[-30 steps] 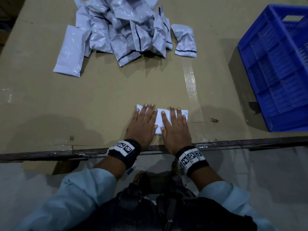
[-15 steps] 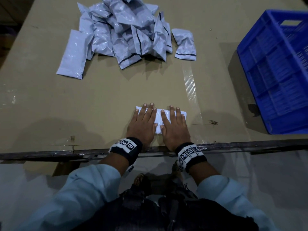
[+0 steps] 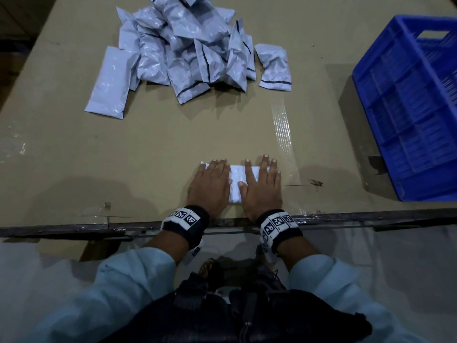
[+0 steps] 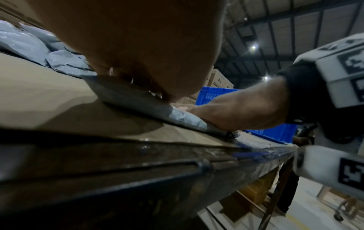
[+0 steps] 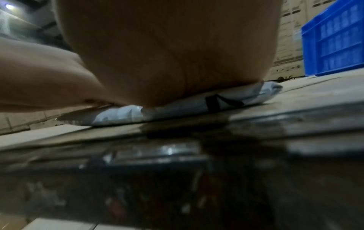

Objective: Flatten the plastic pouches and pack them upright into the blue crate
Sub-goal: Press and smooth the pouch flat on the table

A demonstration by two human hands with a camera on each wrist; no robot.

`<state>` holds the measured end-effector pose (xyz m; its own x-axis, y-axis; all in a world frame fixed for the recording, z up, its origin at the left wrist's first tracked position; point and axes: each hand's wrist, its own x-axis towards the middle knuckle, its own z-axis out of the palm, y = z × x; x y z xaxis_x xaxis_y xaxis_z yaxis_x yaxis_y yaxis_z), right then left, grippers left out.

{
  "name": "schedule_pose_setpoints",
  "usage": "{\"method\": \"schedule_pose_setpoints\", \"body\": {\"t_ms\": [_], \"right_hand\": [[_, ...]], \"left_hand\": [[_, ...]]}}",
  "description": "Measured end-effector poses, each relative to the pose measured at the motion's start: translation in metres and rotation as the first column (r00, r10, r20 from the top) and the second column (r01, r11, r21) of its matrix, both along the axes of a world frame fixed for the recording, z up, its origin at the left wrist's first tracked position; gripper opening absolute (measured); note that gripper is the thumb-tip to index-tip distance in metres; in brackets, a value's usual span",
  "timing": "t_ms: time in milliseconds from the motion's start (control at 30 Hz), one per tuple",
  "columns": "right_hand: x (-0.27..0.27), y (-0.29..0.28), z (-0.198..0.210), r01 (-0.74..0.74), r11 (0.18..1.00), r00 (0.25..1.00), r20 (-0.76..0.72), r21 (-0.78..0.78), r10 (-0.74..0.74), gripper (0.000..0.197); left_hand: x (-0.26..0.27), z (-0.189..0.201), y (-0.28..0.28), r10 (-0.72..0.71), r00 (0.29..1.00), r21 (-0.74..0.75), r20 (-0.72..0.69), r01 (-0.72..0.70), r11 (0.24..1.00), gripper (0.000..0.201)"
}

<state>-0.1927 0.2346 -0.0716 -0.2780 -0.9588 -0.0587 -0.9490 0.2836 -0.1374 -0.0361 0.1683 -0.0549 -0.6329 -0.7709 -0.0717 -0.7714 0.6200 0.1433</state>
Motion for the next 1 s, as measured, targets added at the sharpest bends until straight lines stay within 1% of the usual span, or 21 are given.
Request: {"method": "schedule_pose_setpoints", "body": {"t_ms": [67, 133, 267, 433, 567, 667, 767, 867, 933, 1000], "right_hand": [[0.0, 0.0, 0.0, -0.006, 1.0, 1.0, -0.005, -0.006, 0.006, 0.068], [-0.002, 0.0, -0.001, -0.029, 0.999, 1.0, -0.008, 0.016, 0.029, 0.068], [-0.01, -0.003, 0.0, -0.052, 0.999, 0.997, 0.05, 0.013, 0.051, 0.067], [-0.007, 0.002, 0.001, -0.056, 0.998, 0.997, 0.051, -0.001, 0.056, 0.067], [-0.001, 0.014, 0.0, -0.065, 0.996, 0.998, 0.022, -0.062, 0.067, 0.065], [-0.004, 0.011, 0.004, -0.079, 0.997, 0.997, 0.012, -0.022, 0.079, 0.067], [-0.009, 0.002, 0.007, -0.11, 0.994, 0.994, 0.003, 0.012, 0.11, 0.07], [-0.005, 0.005, 0.006, -0.105, 0.994, 0.994, -0.014, 0.016, 0.105, 0.07], [-0.002, 0.011, 0.005, -0.118, 0.993, 0.992, -0.056, -0.016, 0.117, 0.067], [0.001, 0.017, 0.005, -0.14, 0.99, 0.984, -0.11, -0.006, 0.139, 0.064]], "left_hand": [[-0.005, -0.003, -0.001, 0.055, 0.998, -0.001, 0.033, -0.055, 0.998, 0.067], [-0.008, -0.009, -0.001, 0.082, 0.996, -0.022, 0.038, -0.081, 0.996, 0.069], [-0.01, -0.012, 0.0, 0.082, 0.996, -0.034, 0.026, -0.081, 0.996, 0.069], [-0.013, -0.016, -0.009, 0.075, 0.997, 0.008, 0.007, -0.076, 0.997, 0.071], [-0.011, -0.016, -0.011, 0.046, 0.999, 0.005, -0.004, -0.046, 0.999, 0.073], [-0.011, -0.014, 0.002, 0.052, 0.999, 0.001, 0.011, -0.052, 0.999, 0.074], [-0.009, -0.013, 0.014, 0.065, 0.998, -0.042, 0.024, -0.064, 0.997, 0.072], [-0.008, -0.014, 0.012, 0.053, 0.998, -0.041, 0.014, -0.053, 0.998, 0.072], [-0.01, -0.014, 0.004, 0.032, 0.999, -0.049, 0.014, -0.031, 0.998, 0.072], [-0.011, -0.012, 0.001, 0.002, 1.0, -0.038, 0.02, -0.001, 0.999, 0.074]]}}
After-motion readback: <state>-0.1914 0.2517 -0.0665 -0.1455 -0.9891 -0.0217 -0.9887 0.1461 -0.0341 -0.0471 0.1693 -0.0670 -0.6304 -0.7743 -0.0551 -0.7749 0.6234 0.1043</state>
